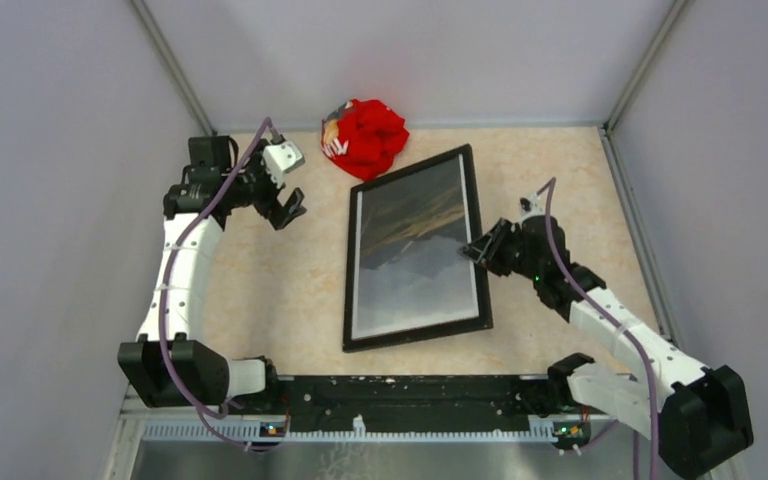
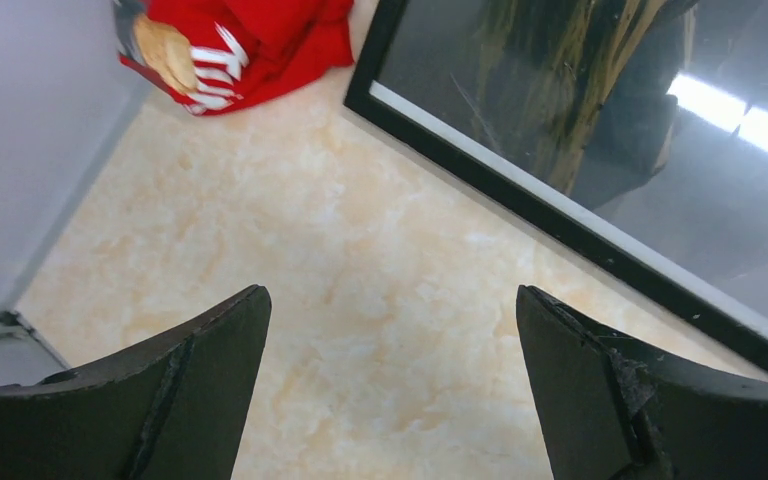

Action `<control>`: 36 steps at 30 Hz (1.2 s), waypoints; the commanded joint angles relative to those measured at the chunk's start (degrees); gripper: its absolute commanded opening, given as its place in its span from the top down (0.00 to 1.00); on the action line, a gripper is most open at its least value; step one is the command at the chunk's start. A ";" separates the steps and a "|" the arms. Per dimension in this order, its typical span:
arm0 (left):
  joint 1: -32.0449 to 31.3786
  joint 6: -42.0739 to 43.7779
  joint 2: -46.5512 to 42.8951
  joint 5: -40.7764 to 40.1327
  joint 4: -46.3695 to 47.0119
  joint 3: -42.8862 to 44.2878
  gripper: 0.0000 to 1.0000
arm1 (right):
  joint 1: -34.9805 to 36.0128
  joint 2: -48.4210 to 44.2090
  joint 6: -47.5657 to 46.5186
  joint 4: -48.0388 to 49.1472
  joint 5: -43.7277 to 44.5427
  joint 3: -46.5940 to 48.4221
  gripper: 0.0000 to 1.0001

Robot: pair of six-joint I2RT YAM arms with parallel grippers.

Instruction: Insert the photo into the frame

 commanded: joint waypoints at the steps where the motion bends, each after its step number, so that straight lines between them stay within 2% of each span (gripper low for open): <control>1: 0.24 -3.17 0.60 -1.48 -2.57 -2.79 0.01 | -0.15 -2.59 6.45 10.47 2.07 -12.28 1.00; 6: 0.33 -3.98 2.25 -2.06 -3.59 -5.04 0.01 | -0.29 0.57 5.98 16.88 2.24 -17.78 1.00; 13: 0.32 -4.02 0.28 -1.62 1.10 -10.79 0.01 | -0.99 12.46 -3.70 15.15 -0.88 -13.47 1.00; 16: 0.33 -4.52 0.54 -1.28 1.98 -11.54 0.01 | -1.13 16.46 -4.96 15.39 -1.27 -12.43 1.00; 18: 0.33 -4.70 0.88 -1.56 2.25 -11.42 0.01 | -1.14 18.46 -5.39 16.37 -2.08 -12.60 0.96; 23: 0.33 -4.13 0.90 -0.92 3.60 -12.33 0.01 | -1.11 22.21 -7.74 13.17 -1.47 -11.96 0.79; 28: 0.33 -4.17 1.96 -0.33 4.39 -12.97 0.01 | -1.09 22.04 -9.87 6.40 1.45 -8.75 0.54; 29: 0.33 -4.04 2.55 -0.25 4.63 -13.15 0.01 | -1.09 21.90 -10.81 4.74 2.06 -7.35 0.38; 30: 0.33 -3.99 2.90 -0.08 4.95 -13.53 0.01 | -1.15 21.75 -11.66 2.72 2.83 -5.85 0.07; 31: 0.33 -4.24 3.57 -0.07 5.71 -14.01 0.01 | -1.09 21.64 -12.60 0.69 4.82 -4.23 0.02; 36: 1.12 -10.18 7.46 0.07 10.59 -14.95 0.01 | -1.09 17.78 -14.12 -7.45 13.25 1.53 0.01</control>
